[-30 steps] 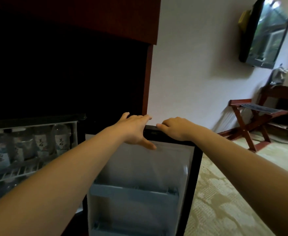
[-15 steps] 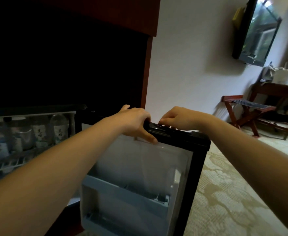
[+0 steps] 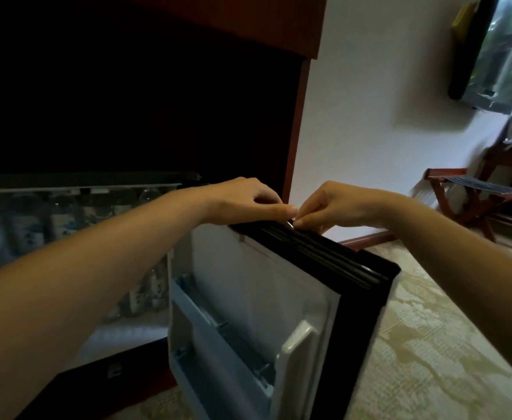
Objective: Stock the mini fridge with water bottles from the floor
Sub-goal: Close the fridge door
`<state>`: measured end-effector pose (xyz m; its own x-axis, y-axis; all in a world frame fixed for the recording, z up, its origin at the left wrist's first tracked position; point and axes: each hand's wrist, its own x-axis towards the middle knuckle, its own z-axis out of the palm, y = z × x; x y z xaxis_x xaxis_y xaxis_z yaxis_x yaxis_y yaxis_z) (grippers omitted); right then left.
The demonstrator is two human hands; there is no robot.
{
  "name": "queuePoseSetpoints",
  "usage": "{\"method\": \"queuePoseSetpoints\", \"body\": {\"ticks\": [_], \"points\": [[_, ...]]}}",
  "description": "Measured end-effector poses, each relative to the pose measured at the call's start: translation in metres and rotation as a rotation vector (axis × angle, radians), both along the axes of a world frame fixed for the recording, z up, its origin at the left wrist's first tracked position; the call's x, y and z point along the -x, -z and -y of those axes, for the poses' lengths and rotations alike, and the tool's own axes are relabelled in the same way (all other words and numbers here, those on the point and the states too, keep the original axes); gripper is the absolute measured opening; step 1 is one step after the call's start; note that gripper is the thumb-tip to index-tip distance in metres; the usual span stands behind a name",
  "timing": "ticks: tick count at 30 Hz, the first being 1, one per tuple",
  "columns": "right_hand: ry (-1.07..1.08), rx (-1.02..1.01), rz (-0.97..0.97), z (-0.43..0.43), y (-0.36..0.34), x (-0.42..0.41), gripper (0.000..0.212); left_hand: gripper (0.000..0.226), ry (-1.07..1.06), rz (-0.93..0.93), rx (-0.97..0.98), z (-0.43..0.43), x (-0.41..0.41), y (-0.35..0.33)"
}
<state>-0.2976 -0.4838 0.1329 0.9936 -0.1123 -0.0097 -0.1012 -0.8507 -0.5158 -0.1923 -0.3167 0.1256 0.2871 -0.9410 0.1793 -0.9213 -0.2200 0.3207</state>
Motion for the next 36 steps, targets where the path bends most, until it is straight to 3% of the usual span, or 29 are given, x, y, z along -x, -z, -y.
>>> {"method": "queuePoseSetpoints", "body": {"ticks": [5,8,11,16,19,23,30,36], "points": [[-0.070,-0.098,0.166,-0.042,0.011,-0.007,0.022,0.061,-0.066,-0.042,0.041,-0.035,0.006,-0.005],[-0.178,-0.102,0.330,-0.075,0.027,-0.009,0.003,0.059,-0.084,-0.197,0.064,-0.057,0.004,-0.005],[-0.240,-0.100,0.512,-0.104,0.043,-0.016,0.013,0.069,-0.095,-0.320,0.064,-0.087,-0.008,-0.007],[-0.321,-0.102,0.639,-0.147,0.058,-0.051,0.005,0.061,-0.220,-0.310,-0.043,-0.142,-0.029,-0.010],[-0.347,-0.040,0.655,-0.175,0.063,-0.078,0.005,0.058,-0.352,-0.155,-0.176,-0.178,-0.040,-0.017],[-0.352,0.006,0.705,-0.209,0.068,-0.113,0.006,0.075,-0.563,0.005,-0.301,-0.219,-0.049,-0.023],[-0.213,0.210,0.868,-0.253,0.081,-0.172,0.022,0.068,-0.766,0.375,-0.266,-0.262,-0.076,0.006],[-0.093,0.369,0.904,-0.275,0.083,-0.208,0.023,0.073,-0.926,0.596,-0.110,-0.280,-0.114,0.037]]}}
